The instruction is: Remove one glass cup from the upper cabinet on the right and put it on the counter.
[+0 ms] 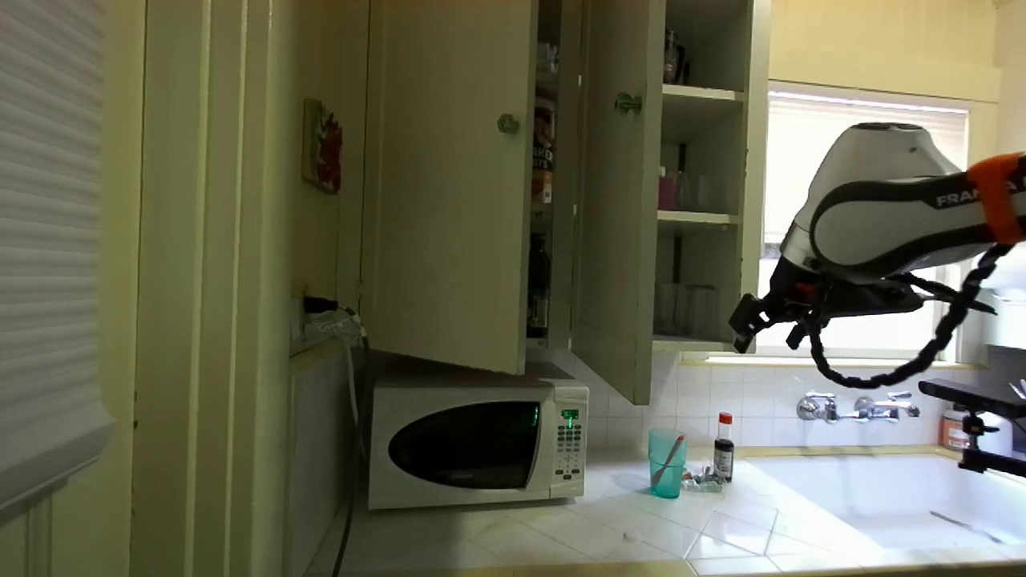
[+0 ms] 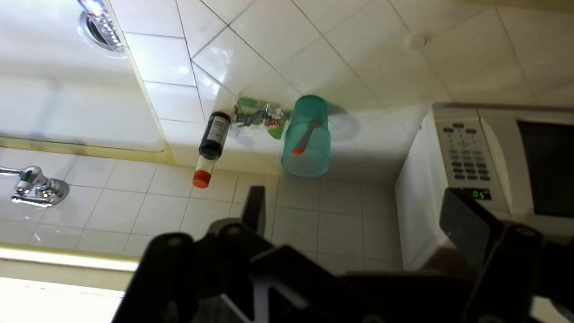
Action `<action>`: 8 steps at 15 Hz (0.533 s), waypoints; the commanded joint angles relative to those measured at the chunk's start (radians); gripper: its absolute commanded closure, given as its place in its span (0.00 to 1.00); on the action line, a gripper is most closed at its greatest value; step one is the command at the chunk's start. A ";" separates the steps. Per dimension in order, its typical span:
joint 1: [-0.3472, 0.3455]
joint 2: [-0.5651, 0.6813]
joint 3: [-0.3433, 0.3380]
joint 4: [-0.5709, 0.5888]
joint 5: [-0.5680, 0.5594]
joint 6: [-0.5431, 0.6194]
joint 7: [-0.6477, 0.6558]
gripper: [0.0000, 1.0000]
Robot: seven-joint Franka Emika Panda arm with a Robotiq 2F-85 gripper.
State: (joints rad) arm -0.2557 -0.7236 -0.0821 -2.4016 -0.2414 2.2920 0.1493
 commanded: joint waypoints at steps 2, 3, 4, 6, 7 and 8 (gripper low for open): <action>0.081 0.246 -0.101 0.241 0.190 0.070 -0.048 0.00; 0.090 0.296 -0.108 0.303 0.224 0.036 -0.065 0.00; 0.088 0.327 -0.100 0.359 0.230 -0.031 -0.073 0.00; 0.064 0.277 -0.085 0.286 0.200 0.025 -0.058 0.00; 0.069 0.306 -0.085 0.319 0.205 0.014 -0.058 0.00; 0.072 0.324 -0.085 0.338 0.207 0.011 -0.058 0.00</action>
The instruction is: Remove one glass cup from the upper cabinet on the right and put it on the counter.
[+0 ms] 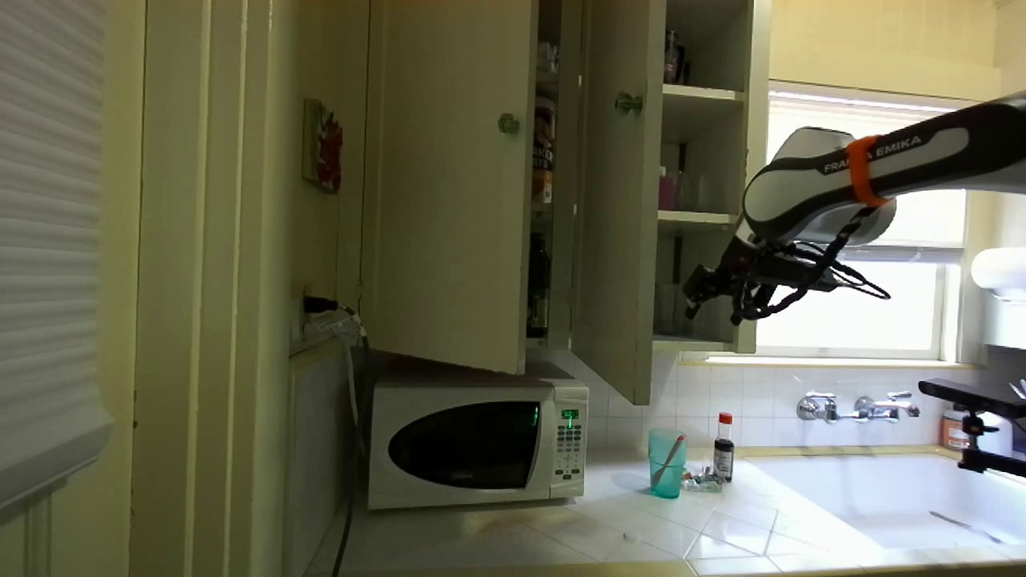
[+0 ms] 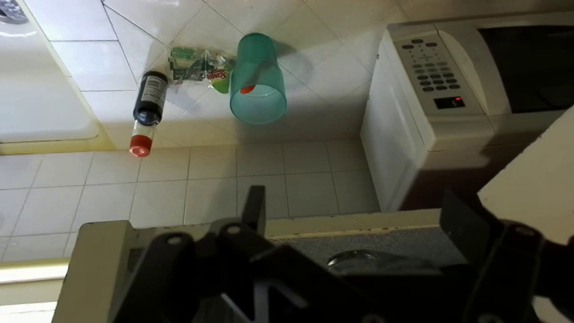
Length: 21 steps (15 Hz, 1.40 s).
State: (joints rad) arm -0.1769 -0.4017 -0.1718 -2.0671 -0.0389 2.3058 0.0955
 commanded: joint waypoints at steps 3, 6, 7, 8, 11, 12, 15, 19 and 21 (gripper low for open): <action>-0.014 0.013 0.016 0.006 -0.007 0.029 0.030 0.00; -0.023 0.051 0.047 -0.003 -0.003 0.197 0.131 0.00; -0.031 0.071 0.064 0.000 -0.021 0.263 0.167 0.00; -0.036 0.093 0.078 0.000 -0.031 0.331 0.198 0.00; -0.081 0.153 0.131 0.002 -0.107 0.490 0.301 0.00; -0.092 0.165 0.138 -0.003 -0.140 0.529 0.327 0.00; -0.155 0.190 0.162 -0.018 -0.270 0.610 0.400 0.00; -0.344 0.199 0.243 0.009 -0.586 0.608 0.582 0.00; -0.291 0.198 0.205 0.001 -0.521 0.607 0.531 0.00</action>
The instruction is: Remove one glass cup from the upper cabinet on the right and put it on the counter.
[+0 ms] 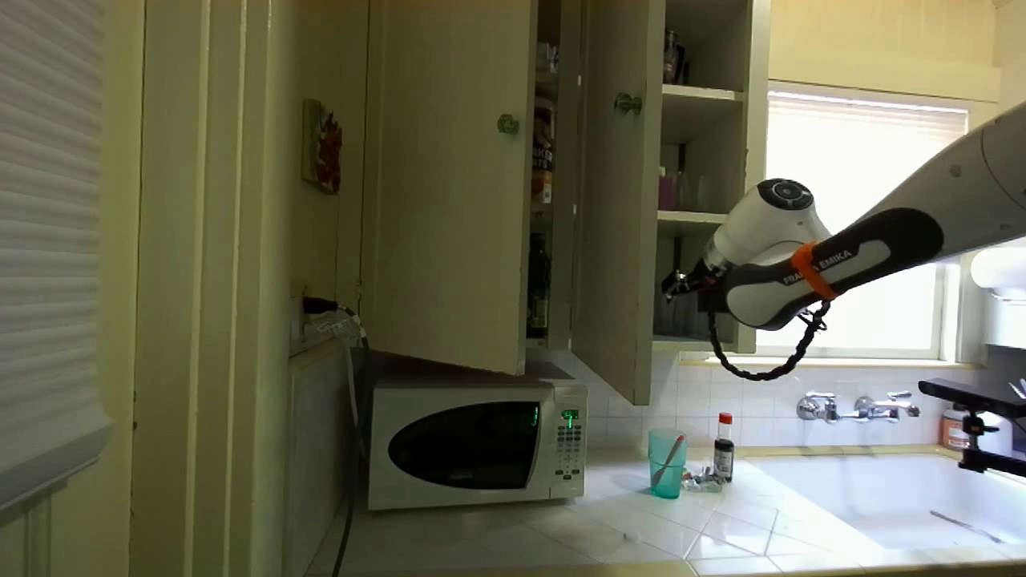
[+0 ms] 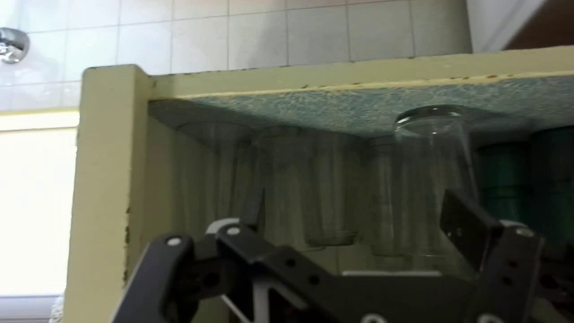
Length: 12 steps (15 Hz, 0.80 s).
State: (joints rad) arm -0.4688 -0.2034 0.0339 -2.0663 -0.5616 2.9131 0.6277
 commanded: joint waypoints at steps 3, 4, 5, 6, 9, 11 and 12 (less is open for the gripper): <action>-0.057 0.013 0.032 0.016 -0.062 0.039 0.072 0.00; -0.080 0.027 0.050 0.031 -0.108 0.066 0.123 0.00; -0.097 0.039 0.063 0.043 -0.146 0.103 0.162 0.00; -0.108 0.049 0.075 0.052 -0.175 0.138 0.200 0.00; -0.141 0.092 0.111 0.085 -0.265 0.194 0.273 0.00; -0.176 0.118 0.144 0.126 -0.377 0.193 0.356 0.00; -0.187 0.129 0.157 0.146 -0.431 0.183 0.404 0.00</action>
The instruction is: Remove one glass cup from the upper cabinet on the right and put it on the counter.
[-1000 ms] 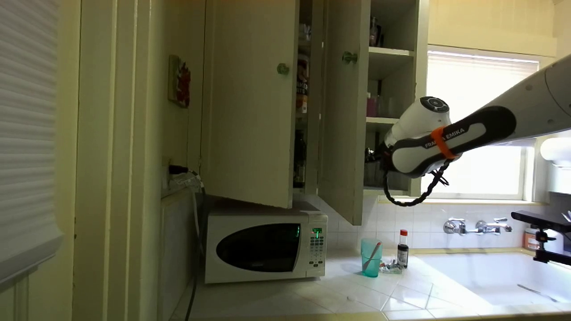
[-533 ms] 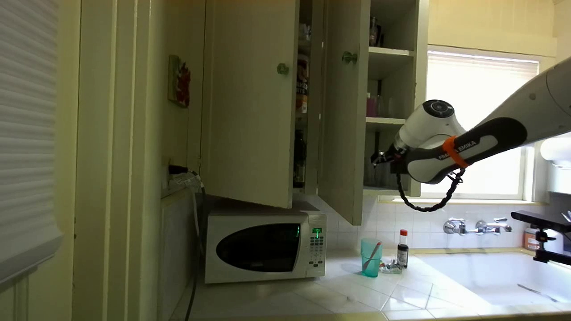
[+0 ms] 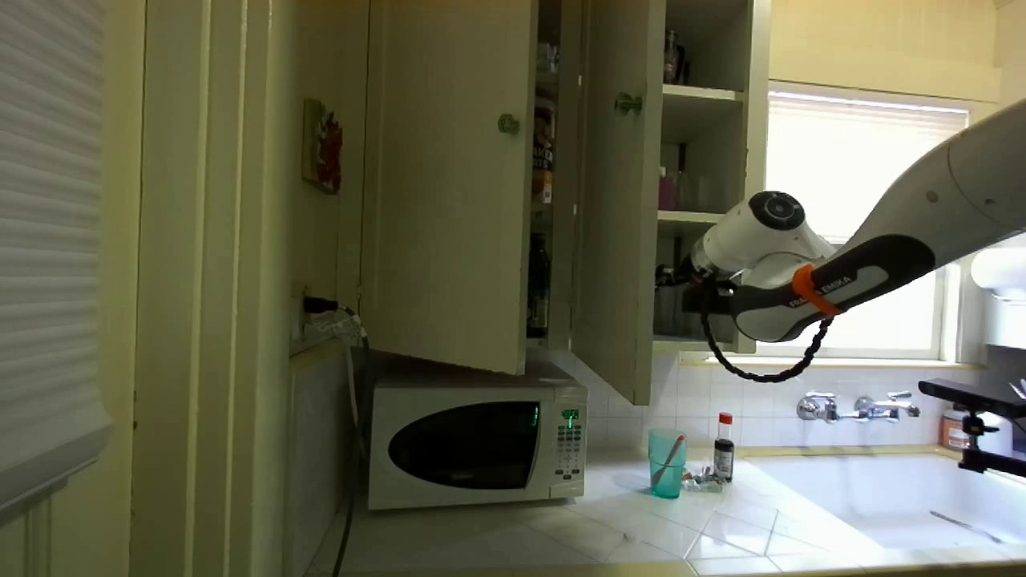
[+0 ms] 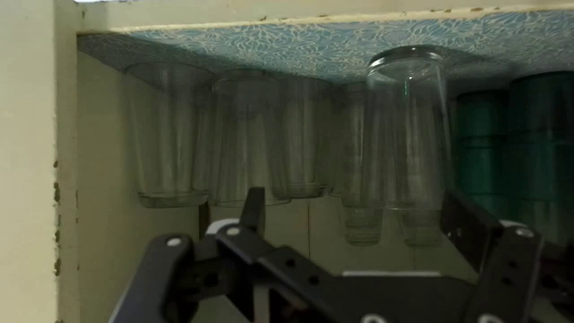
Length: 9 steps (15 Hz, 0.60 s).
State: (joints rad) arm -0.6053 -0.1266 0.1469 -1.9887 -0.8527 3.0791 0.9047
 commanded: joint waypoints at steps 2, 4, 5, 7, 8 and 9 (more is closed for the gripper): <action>-0.060 0.080 0.063 0.111 -0.247 -0.002 0.224 0.00; -0.057 0.100 0.073 0.143 -0.355 -0.019 0.318 0.00; -0.053 0.108 0.076 0.156 -0.411 -0.028 0.364 0.00; -0.041 0.124 0.084 0.175 -0.509 -0.053 0.467 0.00; -0.036 0.129 0.087 0.178 -0.551 -0.070 0.511 0.00; -0.030 0.135 0.093 0.181 -0.593 -0.093 0.562 0.00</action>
State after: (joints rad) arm -0.6459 -0.0209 0.2217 -1.8427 -1.3203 3.0481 1.3213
